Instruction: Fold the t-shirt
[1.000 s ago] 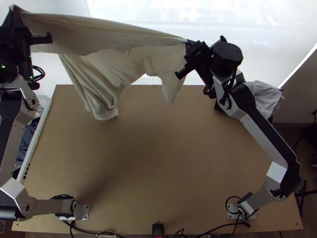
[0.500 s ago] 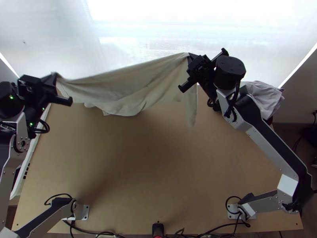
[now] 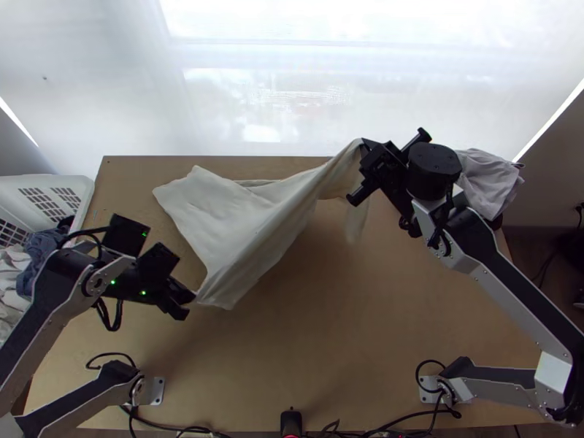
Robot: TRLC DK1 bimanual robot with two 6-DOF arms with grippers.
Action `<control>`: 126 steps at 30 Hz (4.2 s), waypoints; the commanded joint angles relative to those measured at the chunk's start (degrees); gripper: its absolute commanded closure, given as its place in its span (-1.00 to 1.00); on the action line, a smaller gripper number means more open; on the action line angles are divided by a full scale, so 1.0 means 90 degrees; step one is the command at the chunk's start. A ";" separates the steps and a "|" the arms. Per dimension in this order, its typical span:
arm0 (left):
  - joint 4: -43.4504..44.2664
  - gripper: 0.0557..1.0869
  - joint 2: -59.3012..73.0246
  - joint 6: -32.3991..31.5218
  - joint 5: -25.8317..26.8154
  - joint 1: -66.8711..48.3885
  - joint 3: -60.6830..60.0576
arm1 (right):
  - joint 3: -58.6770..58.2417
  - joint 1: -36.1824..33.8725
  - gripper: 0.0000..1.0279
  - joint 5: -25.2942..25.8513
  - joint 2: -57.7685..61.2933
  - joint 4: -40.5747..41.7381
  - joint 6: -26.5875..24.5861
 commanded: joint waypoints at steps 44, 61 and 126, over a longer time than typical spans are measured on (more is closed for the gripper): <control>0.4595 -0.63 0.3062 0.0052 -0.0124 0.3174 -0.0087 | -0.2550 -0.1195 -0.91 -0.0341 -0.0675 0.0428 -0.0172; 0.5893 -0.63 0.4751 -0.0143 -0.1111 0.2422 0.0636 | -0.1573 -0.0980 -0.91 -0.0301 -0.0987 -0.1456 0.1029; 0.5581 0.93 0.4243 -0.0133 -0.1306 0.2666 0.1173 | -0.1837 0.3561 -0.90 -0.1151 0.0722 -0.3087 0.1684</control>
